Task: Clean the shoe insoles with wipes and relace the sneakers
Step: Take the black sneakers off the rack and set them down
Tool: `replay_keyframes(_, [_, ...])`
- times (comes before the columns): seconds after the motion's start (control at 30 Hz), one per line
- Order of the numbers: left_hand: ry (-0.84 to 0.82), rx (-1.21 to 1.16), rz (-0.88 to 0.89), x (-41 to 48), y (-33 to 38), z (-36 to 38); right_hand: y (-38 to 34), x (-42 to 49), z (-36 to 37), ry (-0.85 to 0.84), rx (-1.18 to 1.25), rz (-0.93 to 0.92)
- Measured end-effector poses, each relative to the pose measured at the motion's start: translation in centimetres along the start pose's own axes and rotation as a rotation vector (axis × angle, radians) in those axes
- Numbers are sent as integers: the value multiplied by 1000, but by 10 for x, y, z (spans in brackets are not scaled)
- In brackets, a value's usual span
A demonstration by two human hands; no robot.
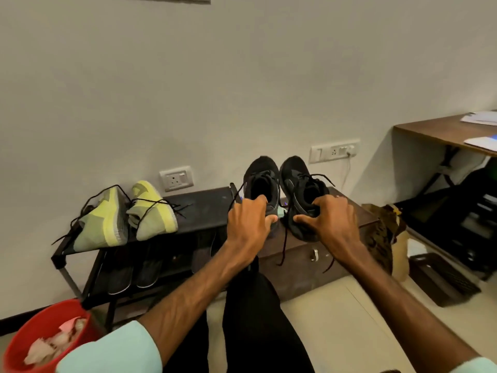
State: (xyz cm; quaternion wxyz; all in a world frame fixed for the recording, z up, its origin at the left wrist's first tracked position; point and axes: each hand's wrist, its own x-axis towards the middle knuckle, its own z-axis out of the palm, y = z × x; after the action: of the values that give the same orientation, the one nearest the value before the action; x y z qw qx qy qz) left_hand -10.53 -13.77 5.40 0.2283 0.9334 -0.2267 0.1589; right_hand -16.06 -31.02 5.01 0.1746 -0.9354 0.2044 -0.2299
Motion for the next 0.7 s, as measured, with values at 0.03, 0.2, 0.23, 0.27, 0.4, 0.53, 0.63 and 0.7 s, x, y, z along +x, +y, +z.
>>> replay_keyframes(0.03, [-36,-5,14,-5,6,12,9,-6,3,-30,-8,10])
replay_keyframes(0.2, [-217,47,71,-30,27,63,50,-36,15,-223,-17,68])
replay_keyframes(0.23, [-250,51,85,-34,29,72,57,-41,17,-250,-32,88])
replay_keyframes(0.27, [-278,50,99,-36,31,79,62,-45,19,-267,-49,105])
replay_keyframes(0.4, [-388,42,148,-41,39,108,86,-57,29,-310,-113,173])
replay_keyframes(0.53, [-502,28,178,-39,46,132,109,-62,42,-360,-135,235])
replay_keyframes(0.63, [-626,18,174,-39,48,156,129,-64,59,-425,-126,291])
replay_keyframes(0.7, [-710,-5,149,-40,48,179,144,-64,76,-472,-131,340])
